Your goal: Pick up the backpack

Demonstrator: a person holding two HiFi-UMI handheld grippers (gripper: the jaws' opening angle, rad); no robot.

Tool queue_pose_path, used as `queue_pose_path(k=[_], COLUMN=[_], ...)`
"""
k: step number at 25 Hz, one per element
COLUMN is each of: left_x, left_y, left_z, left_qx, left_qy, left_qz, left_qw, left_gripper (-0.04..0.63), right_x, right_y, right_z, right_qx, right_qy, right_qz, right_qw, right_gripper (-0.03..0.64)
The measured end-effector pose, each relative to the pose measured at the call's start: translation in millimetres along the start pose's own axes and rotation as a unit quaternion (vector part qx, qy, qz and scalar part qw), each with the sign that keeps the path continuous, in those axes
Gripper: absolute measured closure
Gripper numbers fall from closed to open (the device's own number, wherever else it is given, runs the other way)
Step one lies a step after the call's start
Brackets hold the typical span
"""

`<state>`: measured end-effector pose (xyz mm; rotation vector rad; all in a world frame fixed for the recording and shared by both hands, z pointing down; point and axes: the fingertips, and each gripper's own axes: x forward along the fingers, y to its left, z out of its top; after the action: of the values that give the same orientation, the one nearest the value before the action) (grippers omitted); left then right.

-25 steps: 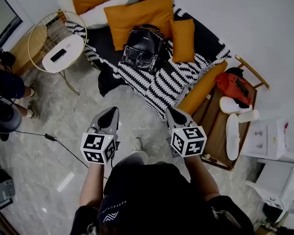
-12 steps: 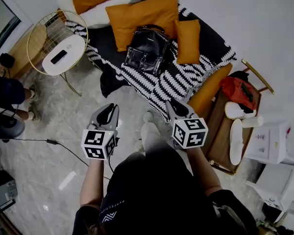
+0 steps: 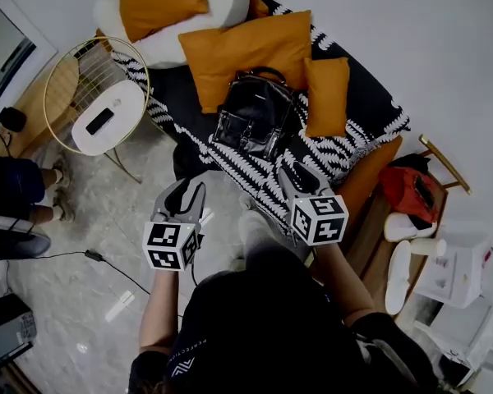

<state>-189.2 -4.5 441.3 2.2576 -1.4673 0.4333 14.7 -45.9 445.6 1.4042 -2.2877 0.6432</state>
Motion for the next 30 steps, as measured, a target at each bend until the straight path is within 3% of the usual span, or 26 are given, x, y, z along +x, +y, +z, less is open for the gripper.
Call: queue_pose_path(k=[11,30], left_x=[127.1,292.7], left_y=[36.7,67.5], left_z=[26.4,-0.4], left_qx=[0.002,0.026], left_qy=[0.064,0.167], left_qz=[-0.013,-0.037], left_qw=[0.9978,0.9850], left_gripper=[0.436,0.425], right_x=[94.9,209.0], right_y=[-73.6,-162.2], right_z=[26.7,-11.9], right_qx=[0.036,0.078], right_qy=[0.038,0.108], right_qz=[-0.018,-0.041], right_qw=[0.998,0.990], right_gripper=[0.460,0.443])
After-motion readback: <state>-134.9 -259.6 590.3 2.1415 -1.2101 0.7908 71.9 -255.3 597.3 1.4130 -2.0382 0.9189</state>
